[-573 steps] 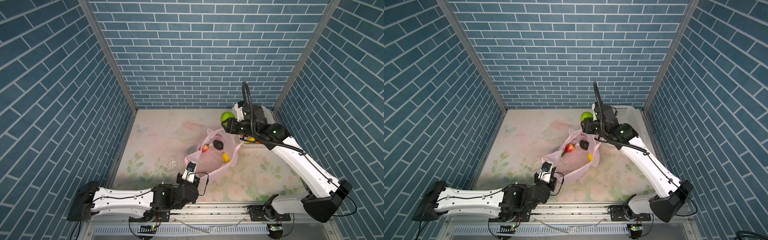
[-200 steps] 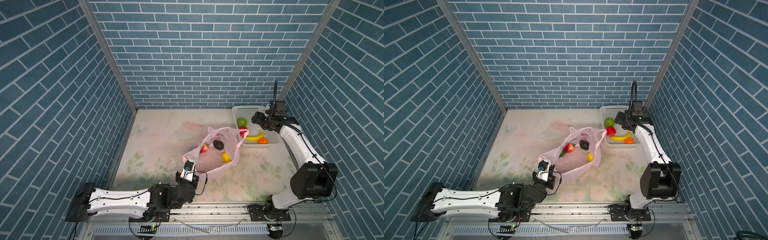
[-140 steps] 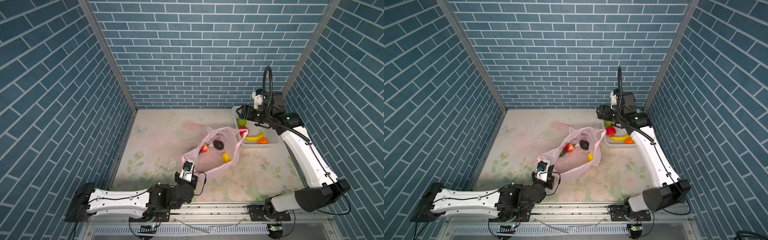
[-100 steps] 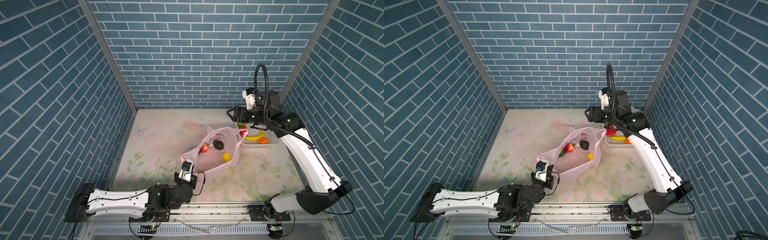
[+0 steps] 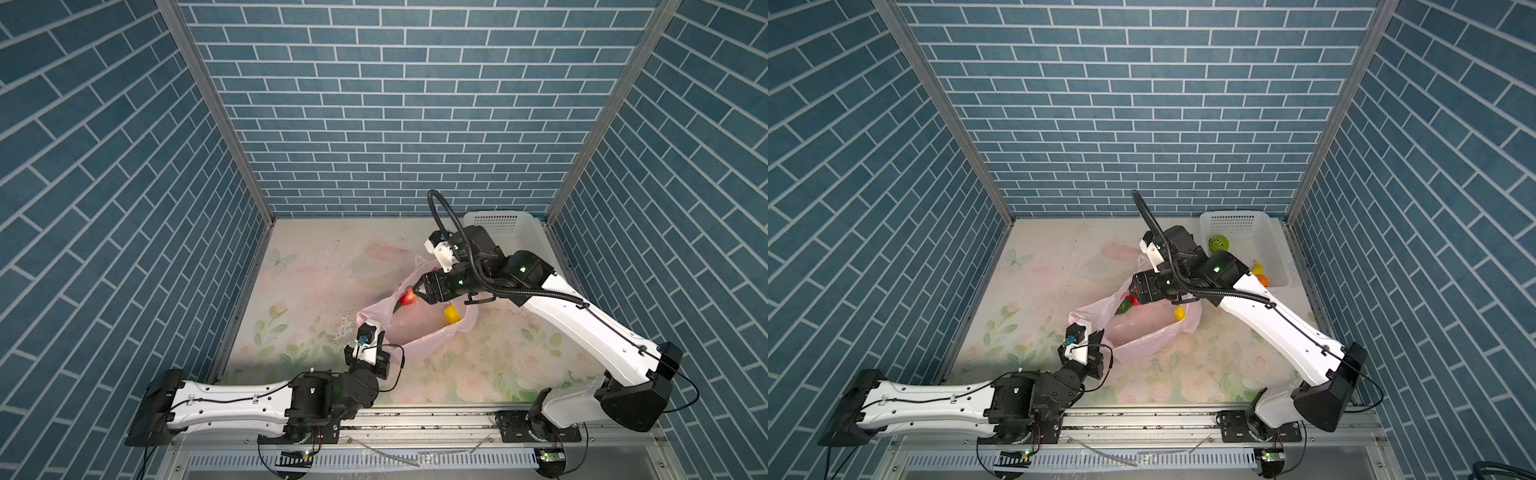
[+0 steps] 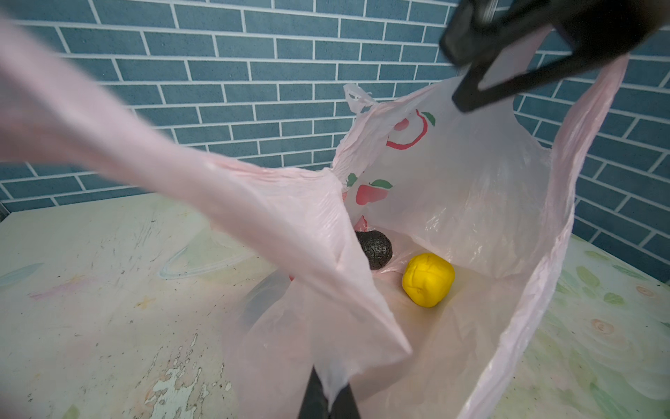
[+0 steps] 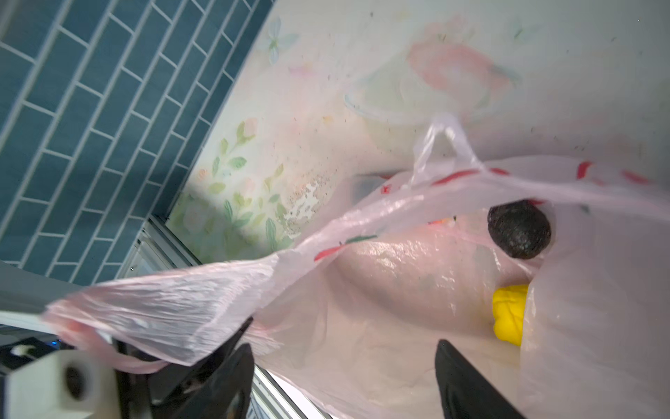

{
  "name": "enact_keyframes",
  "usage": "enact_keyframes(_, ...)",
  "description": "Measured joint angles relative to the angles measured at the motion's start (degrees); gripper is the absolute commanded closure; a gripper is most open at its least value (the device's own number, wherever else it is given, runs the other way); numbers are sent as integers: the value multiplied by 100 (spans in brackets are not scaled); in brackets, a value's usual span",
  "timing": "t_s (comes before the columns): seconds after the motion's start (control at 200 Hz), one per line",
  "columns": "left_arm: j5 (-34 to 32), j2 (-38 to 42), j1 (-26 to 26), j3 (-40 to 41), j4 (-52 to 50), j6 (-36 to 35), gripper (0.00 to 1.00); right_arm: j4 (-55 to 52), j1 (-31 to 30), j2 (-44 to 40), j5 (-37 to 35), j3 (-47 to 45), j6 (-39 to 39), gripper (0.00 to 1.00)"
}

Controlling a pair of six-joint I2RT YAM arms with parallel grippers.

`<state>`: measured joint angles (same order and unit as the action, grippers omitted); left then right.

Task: Untie the knot of the plastic bag and take out the fruit
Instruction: Pick up the fruit from the plastic bag.

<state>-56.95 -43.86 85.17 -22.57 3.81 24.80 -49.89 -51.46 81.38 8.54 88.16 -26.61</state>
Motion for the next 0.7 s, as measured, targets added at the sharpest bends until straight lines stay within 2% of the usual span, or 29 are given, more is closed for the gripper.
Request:
enact_keyframes(0.17,0,13,4,0,87,-31,100,352,-372,-74,-280,-885,-61,26)
enact_keyframes(0.395,-4,-48,4,0,299,-151,100,922,-656,17,-896,-1755,-74,34)
enact_keyframes(0.545,-48,-42,7,4,435,-175,100,1290,-772,105,-1143,-2234,-341,35)
enact_keyframes(0.7,-114,90,7,122,616,-278,100,1493,-896,197,-1082,-2686,-763,36)
